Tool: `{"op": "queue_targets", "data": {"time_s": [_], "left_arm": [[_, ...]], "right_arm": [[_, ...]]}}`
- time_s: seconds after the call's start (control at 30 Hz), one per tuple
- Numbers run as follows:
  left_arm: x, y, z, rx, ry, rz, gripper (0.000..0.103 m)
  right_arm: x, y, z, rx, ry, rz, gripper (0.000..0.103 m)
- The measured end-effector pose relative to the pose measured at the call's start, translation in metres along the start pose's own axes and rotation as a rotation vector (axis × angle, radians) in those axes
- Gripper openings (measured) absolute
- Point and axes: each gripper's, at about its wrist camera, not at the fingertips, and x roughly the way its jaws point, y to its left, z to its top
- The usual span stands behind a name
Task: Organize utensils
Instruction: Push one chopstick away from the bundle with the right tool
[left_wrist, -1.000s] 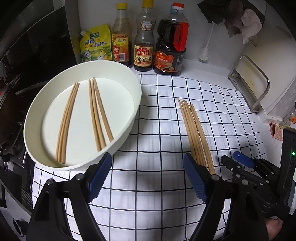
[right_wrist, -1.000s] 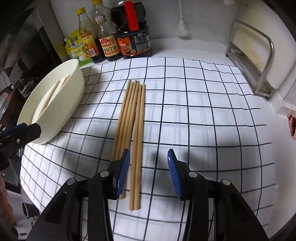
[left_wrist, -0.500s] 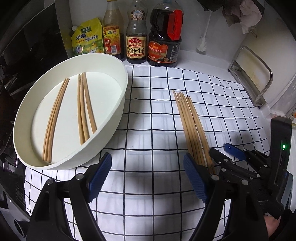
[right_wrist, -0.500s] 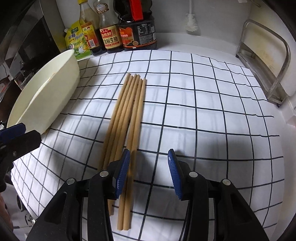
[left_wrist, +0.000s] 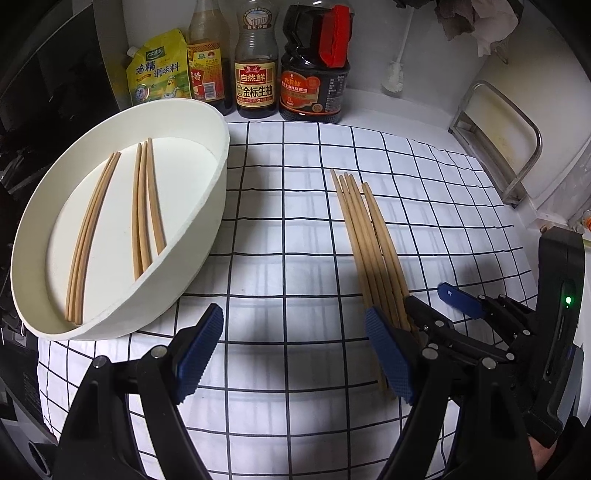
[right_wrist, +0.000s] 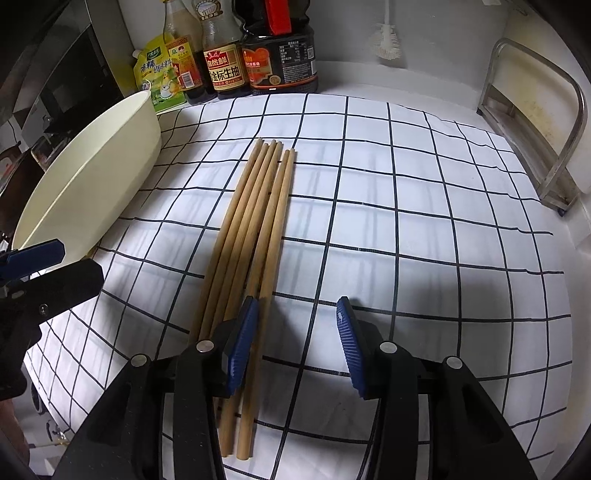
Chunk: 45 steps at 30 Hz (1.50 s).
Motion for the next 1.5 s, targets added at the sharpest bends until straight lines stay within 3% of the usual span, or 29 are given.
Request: {"op": "queue_targets", "data": {"time_s": [0.37, 0.9, 1.5], "left_arm": [[0.018, -0.017, 0.001, 0.027, 0.021, 0.010, 0.079], [0.055, -0.025, -0.002, -0.009, 0.064, 0.029, 0.079], [0.066, -0.027, -0.002, -0.007, 0.070, 0.091, 0.081]], "right_arm": [[0.002, -0.015, 0.003, -0.001, -0.016, -0.060, 0.043], [-0.001, -0.059, 0.003, 0.026, -0.045, -0.059, 0.043], [0.003, -0.053, 0.005, -0.028, -0.056, -0.069, 0.044]]}}
